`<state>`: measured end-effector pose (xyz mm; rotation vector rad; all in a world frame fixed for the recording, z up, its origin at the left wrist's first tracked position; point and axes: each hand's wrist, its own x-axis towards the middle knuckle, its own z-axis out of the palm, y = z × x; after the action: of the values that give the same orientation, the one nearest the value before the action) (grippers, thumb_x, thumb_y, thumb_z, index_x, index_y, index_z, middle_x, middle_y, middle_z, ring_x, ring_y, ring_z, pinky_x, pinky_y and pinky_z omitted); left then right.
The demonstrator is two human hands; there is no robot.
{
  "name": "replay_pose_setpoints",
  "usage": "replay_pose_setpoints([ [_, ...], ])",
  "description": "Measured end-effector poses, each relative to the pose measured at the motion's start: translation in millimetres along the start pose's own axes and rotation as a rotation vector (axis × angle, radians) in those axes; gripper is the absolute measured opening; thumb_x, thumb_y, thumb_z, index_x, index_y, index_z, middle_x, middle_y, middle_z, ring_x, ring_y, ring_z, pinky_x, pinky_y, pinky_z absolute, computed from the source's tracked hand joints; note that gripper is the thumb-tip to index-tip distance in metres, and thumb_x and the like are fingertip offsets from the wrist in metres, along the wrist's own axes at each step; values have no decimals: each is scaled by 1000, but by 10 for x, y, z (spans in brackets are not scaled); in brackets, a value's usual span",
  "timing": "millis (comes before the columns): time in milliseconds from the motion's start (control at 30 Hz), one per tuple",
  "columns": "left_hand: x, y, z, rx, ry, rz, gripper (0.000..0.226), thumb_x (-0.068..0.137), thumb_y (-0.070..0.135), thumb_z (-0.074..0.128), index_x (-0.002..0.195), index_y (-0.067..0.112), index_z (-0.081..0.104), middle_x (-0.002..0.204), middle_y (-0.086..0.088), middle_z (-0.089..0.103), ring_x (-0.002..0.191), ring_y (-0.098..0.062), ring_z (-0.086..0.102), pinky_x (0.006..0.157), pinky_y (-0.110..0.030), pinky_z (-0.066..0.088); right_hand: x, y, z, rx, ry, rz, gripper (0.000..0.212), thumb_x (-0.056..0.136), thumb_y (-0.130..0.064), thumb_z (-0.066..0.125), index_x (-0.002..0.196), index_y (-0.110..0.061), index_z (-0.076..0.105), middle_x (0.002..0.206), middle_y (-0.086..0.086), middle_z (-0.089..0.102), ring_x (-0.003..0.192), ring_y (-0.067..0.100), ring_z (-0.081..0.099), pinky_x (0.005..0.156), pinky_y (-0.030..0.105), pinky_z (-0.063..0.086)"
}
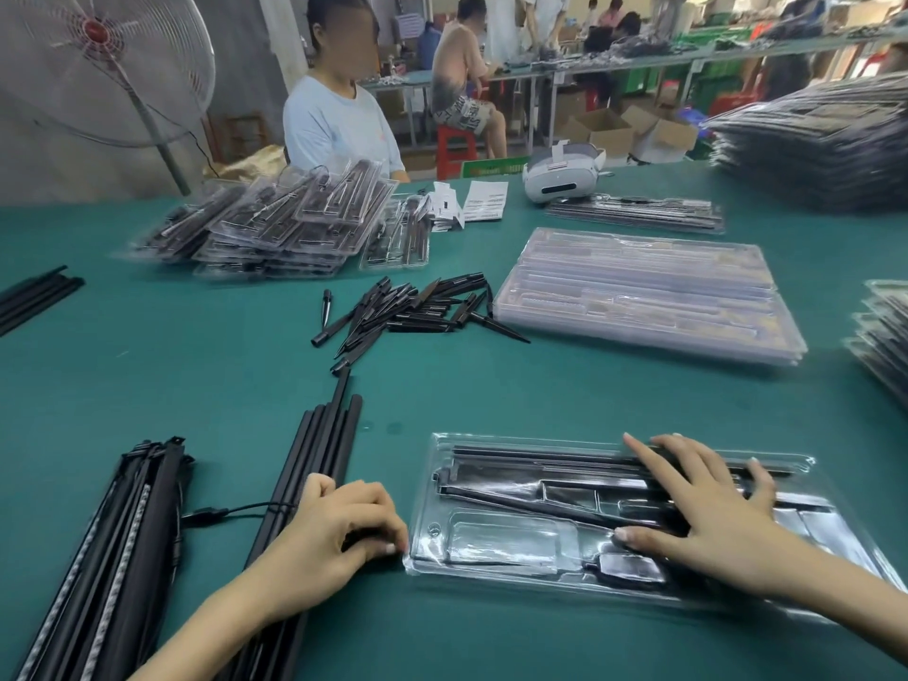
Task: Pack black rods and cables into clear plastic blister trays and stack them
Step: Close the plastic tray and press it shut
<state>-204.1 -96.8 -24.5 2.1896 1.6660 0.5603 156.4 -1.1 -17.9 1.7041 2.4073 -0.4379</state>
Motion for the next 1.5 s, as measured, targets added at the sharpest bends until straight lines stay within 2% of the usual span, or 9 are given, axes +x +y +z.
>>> replay_pose_setpoints([
  [100, -2, 3, 0, 44, -2, -31, 27, 89, 27, 66, 85, 53, 59, 96, 17, 53, 89, -7, 39, 84, -20, 22, -10, -10, -43, 6, -42, 17, 109, 29, -101, -11, 124, -54, -38, 154, -19, -6, 144, 5, -12, 112, 57, -5],
  [267, 15, 23, -2, 89, 18, -49, 30, 88, 26, 67, 85, 55, 58, 98, 19, 49, 90, -5, 43, 86, -21, 20, 166, -221, -331, 34, -166, -20, 143, 22, -107, 14, 147, -45, -17, 158, -6, -19, 145, 14, -21, 112, 62, -3],
  [400, -12, 21, -27, 159, 51, -26, 26, 85, 32, 68, 84, 56, 59, 100, 23, 44, 104, 3, 43, 91, -22, 15, 448, -982, -356, 124, -67, -264, 123, 53, -93, 50, 146, -48, -17, 158, -4, -23, 143, 15, -28, 107, 63, -15],
  [533, -43, 23, -43, 135, 31, -41, 23, 87, 35, 66, 87, 57, 60, 105, 25, 41, 111, 4, 40, 93, -21, 12, 771, -1604, -285, 25, -207, -322, 131, 60, -74, 71, 147, -41, -21, 155, 8, -31, 140, 24, -35, 101, 69, -21],
  [700, -20, 31, -53, 47, -44, -88, 8, 83, 52, 49, 85, 56, 56, 106, 25, 37, 117, 3, 36, 98, -23, 9, 922, -1781, -310, -66, -348, -293, 130, 59, -65, 79, 151, -39, -10, 159, 9, -18, 146, 28, -18, 108, 72, 1],
  [933, 14, -10, -12, 84, -67, -74, 38, 80, 70, 37, 92, 40, 58, 105, 27, 35, 112, 10, 30, 99, -23, 4, 922, -1892, -390, -182, -384, -348, 119, 55, -63, 82, 149, -38, 13, 151, 5, 13, 142, 29, 9, 105, 67, 24],
  [1133, 8, 60, -9, 108, -102, -144, 48, 79, 69, 18, 91, 42, 56, 106, 26, 35, 114, 9, 26, 104, -33, 3, 909, -2106, -458, -389, -329, -432, 124, 56, -52, 86, 151, -35, 8, 148, 6, 20, 138, 33, 12, 96, 82, 12],
  [1333, 156, 161, 71, -75, 46, -349, 60, 58, 86, 45, 84, 33, 33, 90, 19, 47, 100, 15, 20, 88, -16, 16, 883, -2132, -400, -371, -278, -491, 127, 60, -41, 88, 151, -40, -1, 153, 4, 13, 142, 30, 7, 97, 81, 11],
  [1500, 511, 200, 68, 121, -124, -443, 60, 55, 81, 62, 77, 29, 40, 72, 17, 47, 71, 7, 36, 67, -36, 17, 855, -2114, -389, -355, -253, -520, 127, 61, -33, 89, 151, -39, 0, 155, 5, 9, 143, 28, 5, 98, 81, 12],
])
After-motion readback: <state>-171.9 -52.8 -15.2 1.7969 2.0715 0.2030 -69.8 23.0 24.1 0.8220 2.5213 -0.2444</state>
